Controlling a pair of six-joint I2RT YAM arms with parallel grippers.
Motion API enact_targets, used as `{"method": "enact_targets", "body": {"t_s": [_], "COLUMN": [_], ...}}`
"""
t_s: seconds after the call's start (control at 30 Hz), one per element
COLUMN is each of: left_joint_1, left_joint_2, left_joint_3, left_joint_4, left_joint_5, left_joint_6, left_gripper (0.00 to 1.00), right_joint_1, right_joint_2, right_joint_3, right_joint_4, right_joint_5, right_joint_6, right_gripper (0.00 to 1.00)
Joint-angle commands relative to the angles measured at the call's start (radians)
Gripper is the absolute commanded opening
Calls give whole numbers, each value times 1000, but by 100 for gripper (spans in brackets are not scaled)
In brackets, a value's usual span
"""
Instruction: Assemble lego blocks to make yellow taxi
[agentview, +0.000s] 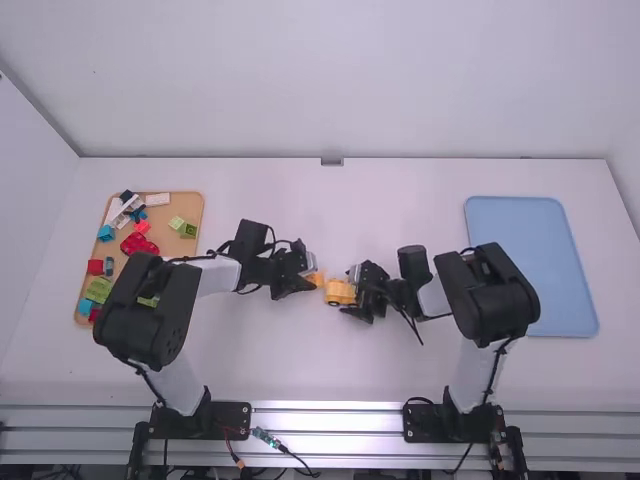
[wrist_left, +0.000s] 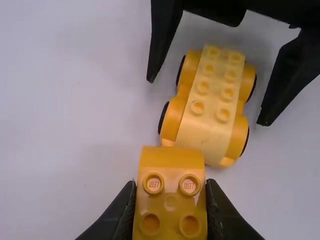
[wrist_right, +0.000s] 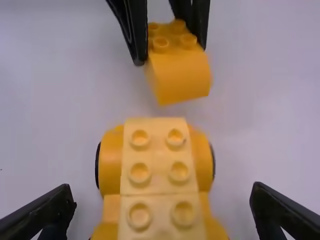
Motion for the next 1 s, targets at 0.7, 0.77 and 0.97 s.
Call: {"method": "enact_targets", "body": {"t_s": [0.7,0.77,0.97], "left_joint_1": [-1,-1,-1], "left_joint_2": [-47,-48,-48], "left_joint_3": [-10,-10,-10], "left_joint_4": [0,0,0], "left_joint_5": [-8,-8,-8], "left_joint_6": [16,16,16], "left_gripper": [2,2,2], "right_joint_1": [-34,-34,-50], "right_joint_2": [88,88,88], "right_joint_3": [14,14,10], "right_joint_4": [-7,-8,-10], "right_joint_5": [-32,-27,-27], "right_joint_6": [-1,-1,-1], "right_gripper": [86,86,86]}}
